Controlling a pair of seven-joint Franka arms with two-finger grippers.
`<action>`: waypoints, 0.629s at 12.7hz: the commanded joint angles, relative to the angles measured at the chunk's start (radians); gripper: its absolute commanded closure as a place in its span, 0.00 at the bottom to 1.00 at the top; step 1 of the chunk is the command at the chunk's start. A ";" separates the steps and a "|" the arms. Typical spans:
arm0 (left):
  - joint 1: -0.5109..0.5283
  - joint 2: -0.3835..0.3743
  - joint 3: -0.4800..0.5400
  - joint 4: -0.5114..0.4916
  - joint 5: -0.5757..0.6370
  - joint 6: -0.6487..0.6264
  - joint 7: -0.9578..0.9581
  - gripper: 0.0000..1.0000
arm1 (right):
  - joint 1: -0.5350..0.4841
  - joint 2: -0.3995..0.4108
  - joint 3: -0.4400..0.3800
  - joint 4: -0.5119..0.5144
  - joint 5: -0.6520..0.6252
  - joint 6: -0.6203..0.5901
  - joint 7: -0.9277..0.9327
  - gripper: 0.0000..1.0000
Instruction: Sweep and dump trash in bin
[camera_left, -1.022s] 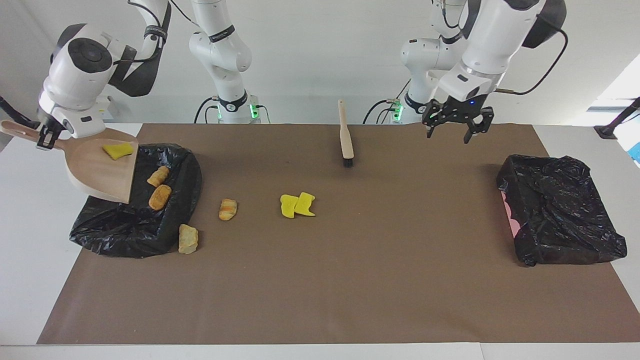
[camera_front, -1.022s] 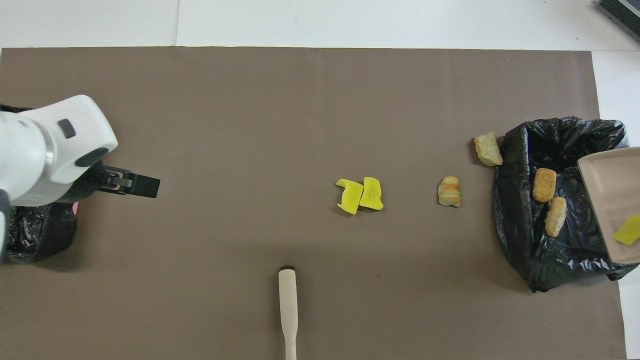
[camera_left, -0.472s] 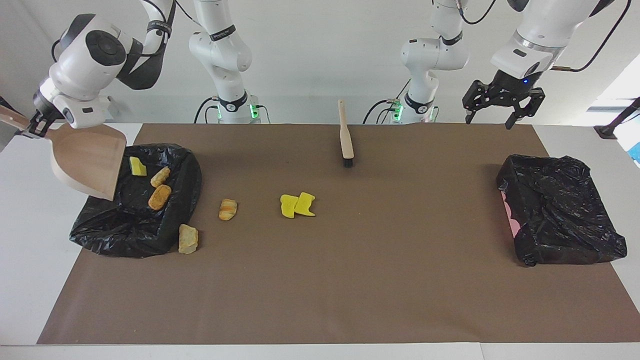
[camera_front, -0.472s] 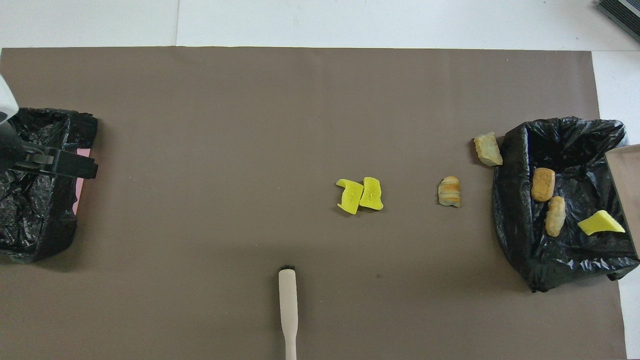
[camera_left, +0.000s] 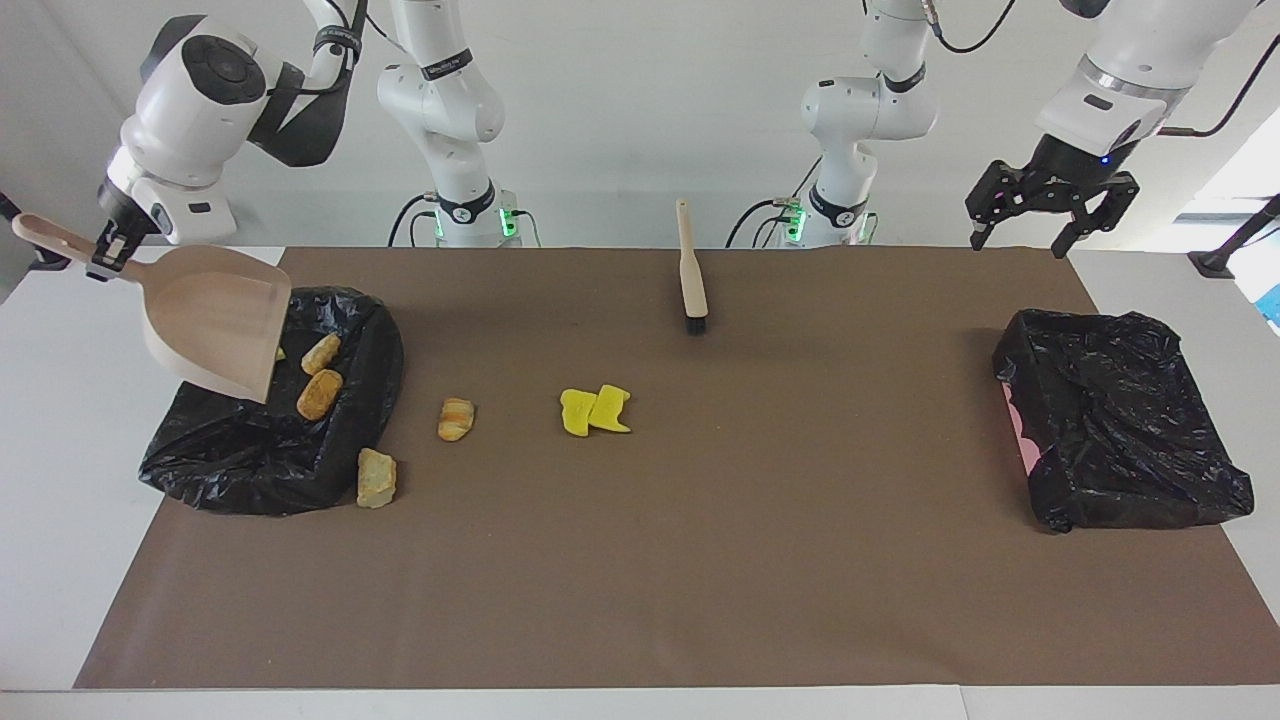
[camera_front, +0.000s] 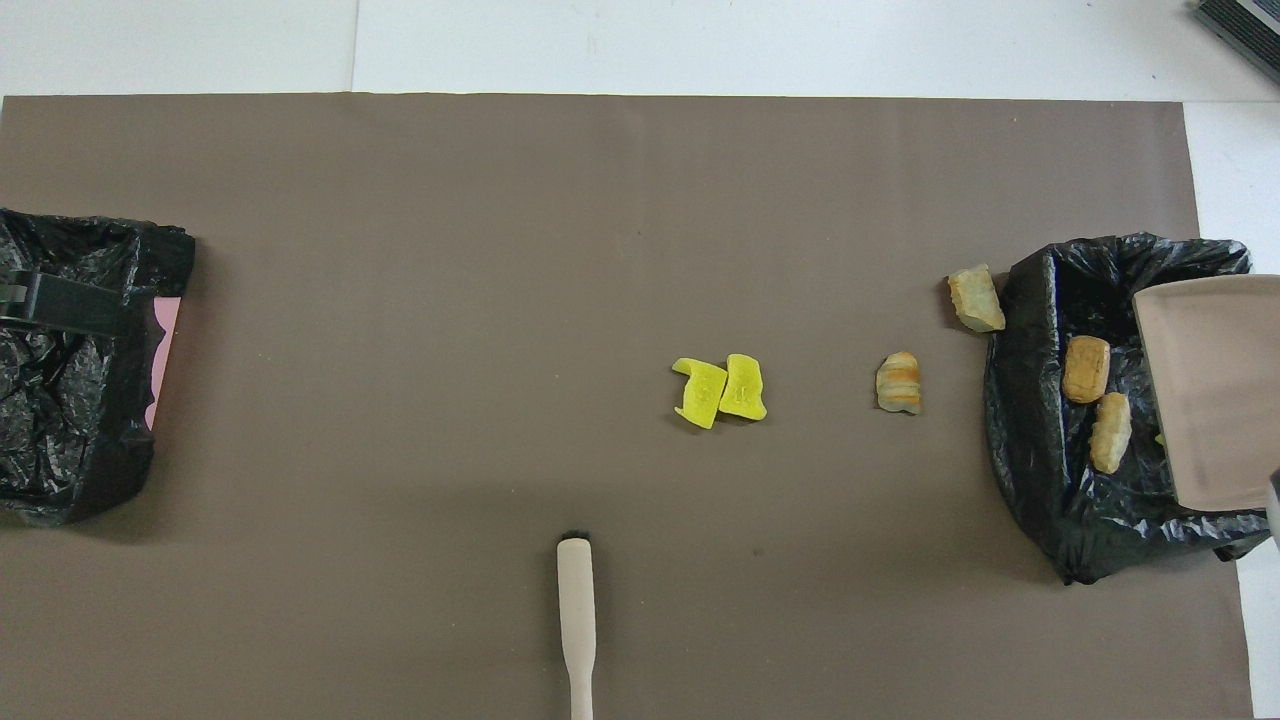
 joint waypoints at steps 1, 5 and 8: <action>0.028 -0.001 -0.021 0.019 0.012 -0.025 0.010 0.00 | -0.006 0.015 0.005 -0.005 0.165 0.014 0.017 1.00; 0.028 -0.003 -0.017 0.015 0.010 -0.020 0.010 0.00 | 0.081 0.065 0.019 0.029 0.329 0.014 0.076 1.00; 0.025 -0.018 -0.018 -0.004 0.009 -0.022 0.009 0.00 | 0.193 0.083 0.017 0.028 0.412 -0.019 0.305 1.00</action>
